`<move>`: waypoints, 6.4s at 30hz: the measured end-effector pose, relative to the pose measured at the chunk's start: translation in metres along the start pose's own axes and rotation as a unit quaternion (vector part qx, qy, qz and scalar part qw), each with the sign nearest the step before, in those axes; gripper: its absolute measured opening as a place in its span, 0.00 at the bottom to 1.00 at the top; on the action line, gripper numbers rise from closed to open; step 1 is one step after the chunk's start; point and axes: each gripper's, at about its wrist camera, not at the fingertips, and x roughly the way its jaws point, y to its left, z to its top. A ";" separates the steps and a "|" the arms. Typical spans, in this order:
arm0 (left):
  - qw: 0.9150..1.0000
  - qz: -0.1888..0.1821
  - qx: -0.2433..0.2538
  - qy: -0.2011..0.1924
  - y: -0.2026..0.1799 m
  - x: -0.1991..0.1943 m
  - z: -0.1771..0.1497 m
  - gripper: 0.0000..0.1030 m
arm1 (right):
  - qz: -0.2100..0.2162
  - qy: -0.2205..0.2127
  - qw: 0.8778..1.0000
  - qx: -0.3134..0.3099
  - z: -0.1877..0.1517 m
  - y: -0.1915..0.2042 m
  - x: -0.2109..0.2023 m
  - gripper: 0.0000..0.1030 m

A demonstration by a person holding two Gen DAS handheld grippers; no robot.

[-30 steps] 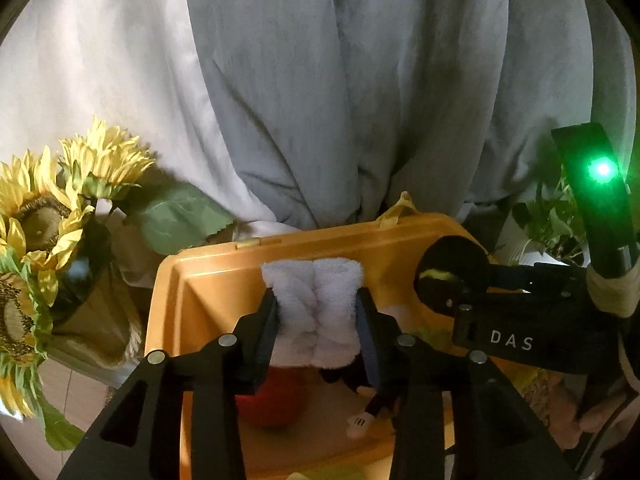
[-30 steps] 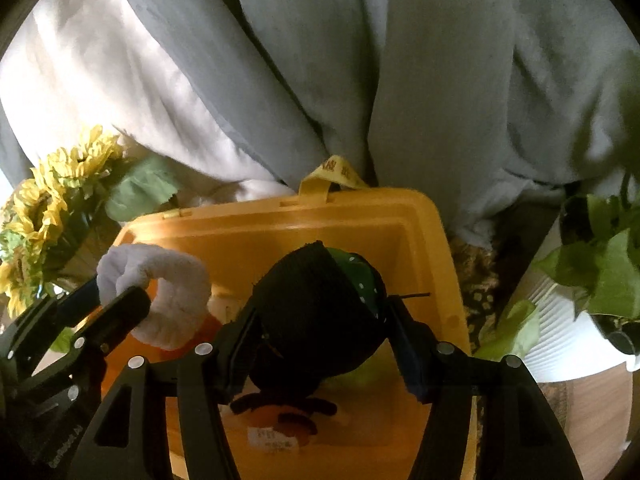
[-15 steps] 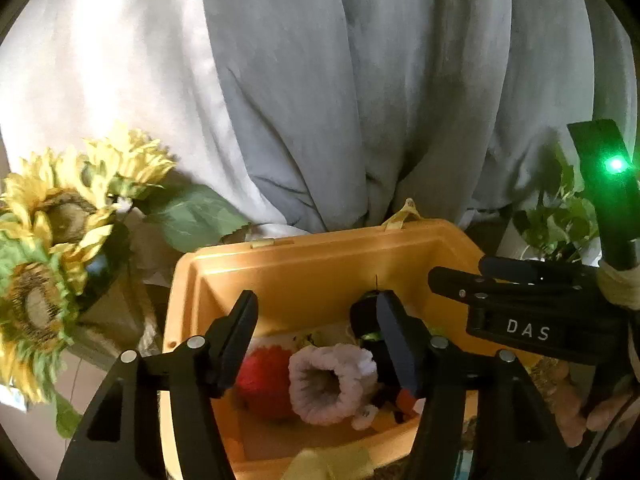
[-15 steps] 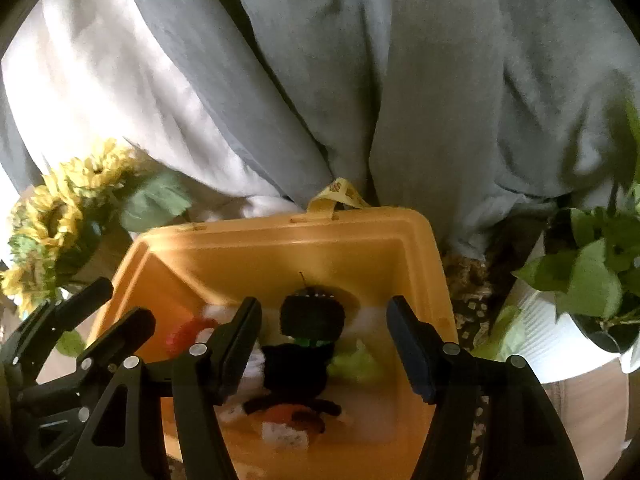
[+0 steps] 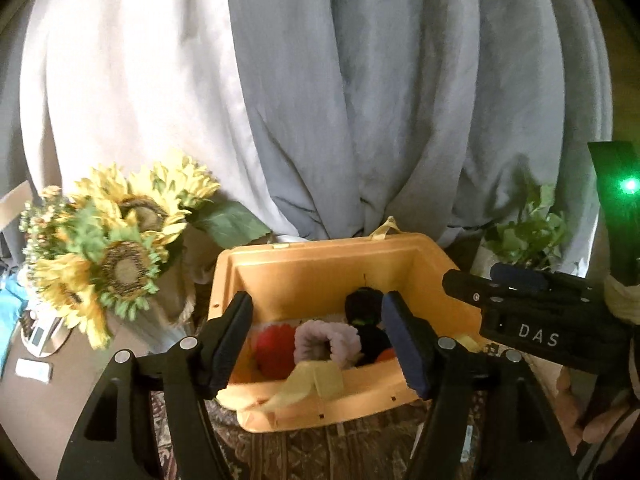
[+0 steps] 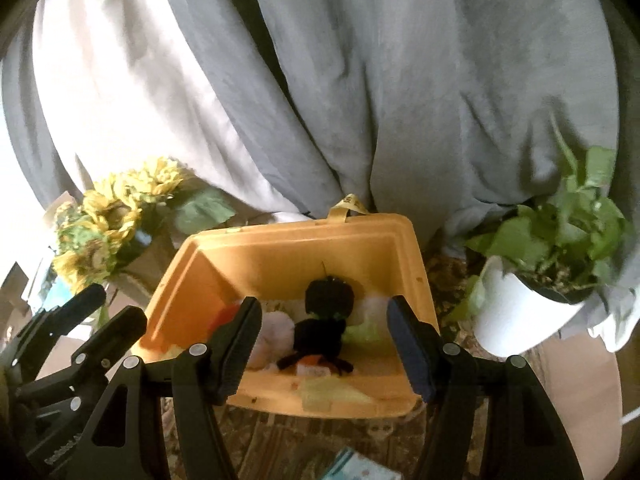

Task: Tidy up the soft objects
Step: 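Withdraw both tools from the crate back toward the remaining items, then move left tool toward pink sponge while right tool approaches blue tissue pack, then close left gripper on pink sponge while right gripper closes on tissue pack, then lift the sponge and tissue pack and carry both over the crate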

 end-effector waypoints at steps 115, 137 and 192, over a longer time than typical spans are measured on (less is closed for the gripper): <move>0.985 0.088 -0.067 0.135 -0.109 0.029 -0.224 0.49 | 0.156 0.178 0.930 -0.282 -0.177 -0.051 0.073 0.70; 0.981 0.123 -0.100 0.111 -0.100 0.000 -0.206 0.38 | 0.141 0.125 0.954 -0.234 -0.167 -0.055 0.041 0.56; 0.994 0.060 -0.017 -0.094 -0.018 -0.087 -0.036 0.37 | 0.044 -0.107 0.991 -0.065 -0.053 0.016 -0.088 0.55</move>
